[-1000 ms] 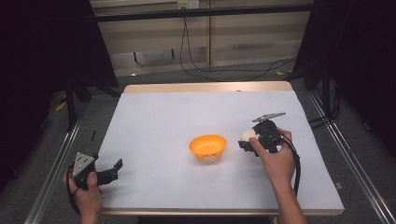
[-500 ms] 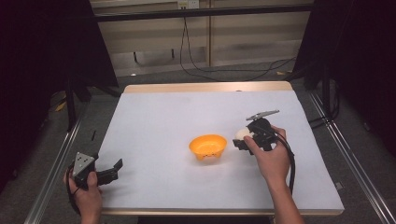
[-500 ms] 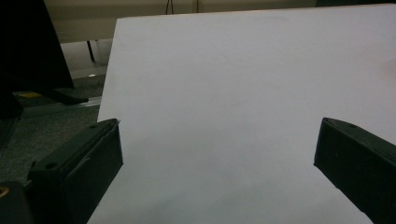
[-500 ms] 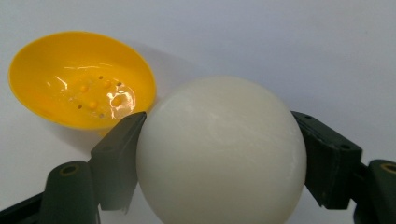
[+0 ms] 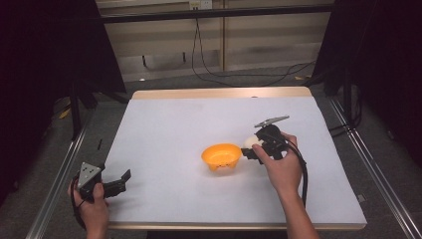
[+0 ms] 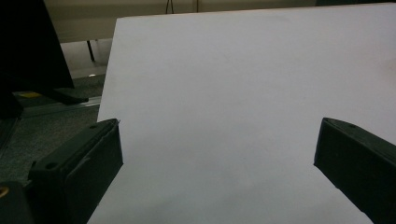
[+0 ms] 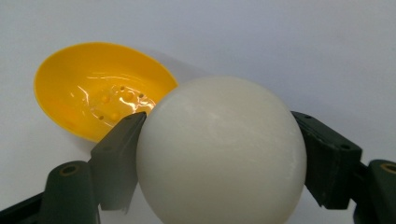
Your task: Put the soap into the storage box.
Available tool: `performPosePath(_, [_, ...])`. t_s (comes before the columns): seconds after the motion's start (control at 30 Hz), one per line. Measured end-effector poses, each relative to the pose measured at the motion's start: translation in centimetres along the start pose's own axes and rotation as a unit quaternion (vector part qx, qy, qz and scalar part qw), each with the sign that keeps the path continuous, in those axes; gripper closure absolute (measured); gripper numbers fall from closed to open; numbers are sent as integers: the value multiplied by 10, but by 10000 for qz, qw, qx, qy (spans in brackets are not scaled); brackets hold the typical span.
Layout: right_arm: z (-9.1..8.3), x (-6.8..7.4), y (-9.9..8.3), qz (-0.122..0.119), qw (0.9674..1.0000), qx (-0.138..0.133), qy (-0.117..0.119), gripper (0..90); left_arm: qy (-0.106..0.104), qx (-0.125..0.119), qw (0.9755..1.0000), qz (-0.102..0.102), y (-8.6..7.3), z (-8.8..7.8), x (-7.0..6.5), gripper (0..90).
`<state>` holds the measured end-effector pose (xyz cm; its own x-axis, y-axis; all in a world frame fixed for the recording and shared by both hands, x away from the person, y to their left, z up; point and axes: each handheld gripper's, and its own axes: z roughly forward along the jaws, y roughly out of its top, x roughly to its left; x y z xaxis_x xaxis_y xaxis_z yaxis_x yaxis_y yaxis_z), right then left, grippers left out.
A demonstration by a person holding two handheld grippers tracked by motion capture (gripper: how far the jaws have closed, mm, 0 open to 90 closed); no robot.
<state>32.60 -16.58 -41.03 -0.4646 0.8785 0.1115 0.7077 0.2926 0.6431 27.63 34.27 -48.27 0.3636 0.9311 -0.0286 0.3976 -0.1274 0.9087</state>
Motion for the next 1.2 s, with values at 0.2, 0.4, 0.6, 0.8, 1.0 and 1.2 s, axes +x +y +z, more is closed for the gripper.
performPosePath(0.2, [4, 9, 5, -60, 10000, -12, 63, 240, -3, -1, 10000, 2, 0, 0, 0, 10])
performPosePath(0.4, [8, 16, 9, -113, 9998, -19, 136, 240, -5, 0, 10000, 0, 0, 0, 0, 10])
performPosePath(0.6, [12, 23, 13, -160, 9997, -5, 183, 240, -32, -1, 10000, -10, 0, 0, 0, 10])
performPosePath(0.8, [17, 30, 16, -203, 9996, 6, 206, 240, -16, 5, 10000, -5, 0, 0, -1, 10])
performPosePath(1.0, [23, 38, 20, -269, 9993, 51, 245, 240, 7, 32, 10000, 43, 0, 0, -1, 10])
performPosePath(1.2, [27, 42, 22, -291, 9991, 76, 283, 239, -6, 32, 10000, 46, 0, 0, -1, 10])
